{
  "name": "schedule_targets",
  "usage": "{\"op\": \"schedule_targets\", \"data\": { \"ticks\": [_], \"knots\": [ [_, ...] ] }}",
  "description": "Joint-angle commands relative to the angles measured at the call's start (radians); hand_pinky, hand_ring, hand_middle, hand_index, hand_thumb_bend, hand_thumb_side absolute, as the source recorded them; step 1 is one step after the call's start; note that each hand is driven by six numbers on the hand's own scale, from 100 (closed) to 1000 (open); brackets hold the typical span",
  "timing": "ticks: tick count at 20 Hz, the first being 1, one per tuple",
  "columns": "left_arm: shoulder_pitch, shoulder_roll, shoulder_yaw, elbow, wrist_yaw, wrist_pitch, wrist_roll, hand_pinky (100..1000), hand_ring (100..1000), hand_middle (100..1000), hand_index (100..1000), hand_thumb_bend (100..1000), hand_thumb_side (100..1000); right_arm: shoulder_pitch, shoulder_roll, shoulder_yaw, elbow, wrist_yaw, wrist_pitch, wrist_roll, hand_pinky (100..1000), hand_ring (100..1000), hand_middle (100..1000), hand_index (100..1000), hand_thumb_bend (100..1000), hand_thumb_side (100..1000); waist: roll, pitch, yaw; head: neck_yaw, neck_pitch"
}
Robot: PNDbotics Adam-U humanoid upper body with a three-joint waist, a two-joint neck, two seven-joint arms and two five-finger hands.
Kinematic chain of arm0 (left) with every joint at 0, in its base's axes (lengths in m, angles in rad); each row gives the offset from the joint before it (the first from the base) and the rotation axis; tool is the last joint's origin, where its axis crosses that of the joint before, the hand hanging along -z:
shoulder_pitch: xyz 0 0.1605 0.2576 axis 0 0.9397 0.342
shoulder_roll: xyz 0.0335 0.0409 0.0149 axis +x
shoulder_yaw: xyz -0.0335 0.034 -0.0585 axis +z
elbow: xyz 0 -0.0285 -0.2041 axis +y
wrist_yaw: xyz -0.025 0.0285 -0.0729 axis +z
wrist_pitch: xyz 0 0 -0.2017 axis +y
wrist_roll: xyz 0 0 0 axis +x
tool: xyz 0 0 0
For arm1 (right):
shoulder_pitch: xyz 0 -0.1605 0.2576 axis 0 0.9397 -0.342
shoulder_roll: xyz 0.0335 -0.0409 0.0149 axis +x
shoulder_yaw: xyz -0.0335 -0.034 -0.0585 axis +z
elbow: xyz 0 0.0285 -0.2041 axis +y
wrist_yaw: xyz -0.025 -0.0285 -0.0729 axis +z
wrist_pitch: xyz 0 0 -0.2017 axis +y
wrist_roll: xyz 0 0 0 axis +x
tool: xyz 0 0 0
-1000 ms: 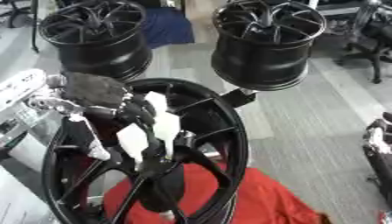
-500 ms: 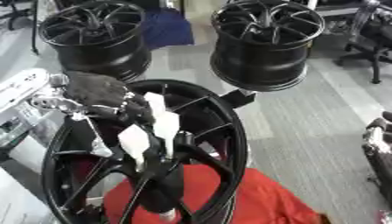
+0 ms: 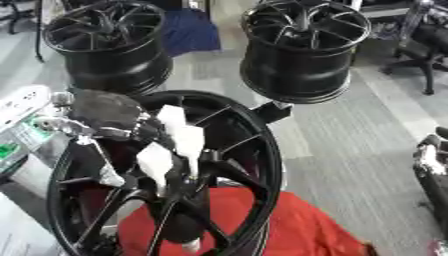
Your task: Pull the pin out of the wheel hub.
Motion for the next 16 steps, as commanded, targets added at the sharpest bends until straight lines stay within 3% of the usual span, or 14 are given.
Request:
{"op": "schedule_targets", "data": {
  "ticks": [1, 10, 12, 13, 16],
  "knots": [
    [-0.007, 0.036, 0.009, -0.006, 0.007, -0.349, -0.350, 633, 601, 689, 808, 391, 438, -0.007, -0.016, -0.003, -0.024, -0.001, 0.001, 0.001, 522, 588, 597, 798, 100, 487, -0.001, -0.005, 0.001, 0.001, -0.003],
    [-0.007, 0.015, 0.001, 0.030, 0.014, -0.349, -0.350, 609, 563, 588, 726, 291, 359, -0.007, -0.015, -0.002, -0.024, -0.003, 0.002, 0.001, 522, 587, 596, 798, 100, 489, -0.003, -0.004, 0.000, 0.000, -0.003],
    [-0.006, 0.013, 0.010, 0.042, 0.028, -0.349, -0.350, 580, 523, 522, 670, 192, 334, -0.007, -0.014, -0.002, -0.024, -0.003, 0.002, 0.000, 522, 587, 596, 798, 100, 490, -0.003, -0.004, 0.000, -0.001, -0.003],
    [-0.006, 0.011, 0.020, 0.052, 0.046, -0.348, -0.350, 543, 491, 482, 635, 100, 306, -0.007, -0.014, -0.003, -0.024, -0.003, 0.002, -0.001, 522, 587, 596, 798, 100, 490, -0.003, -0.004, 0.000, -0.001, -0.003],
    [-0.015, 0.000, 0.051, 0.083, 0.142, -0.321, -0.350, 503, 454, 437, 597, 100, 289, -0.006, -0.014, -0.003, -0.024, -0.004, 0.002, -0.001, 522, 587, 596, 798, 100, 489, -0.004, -0.005, 0.002, -0.003, -0.003]
  ]
}}
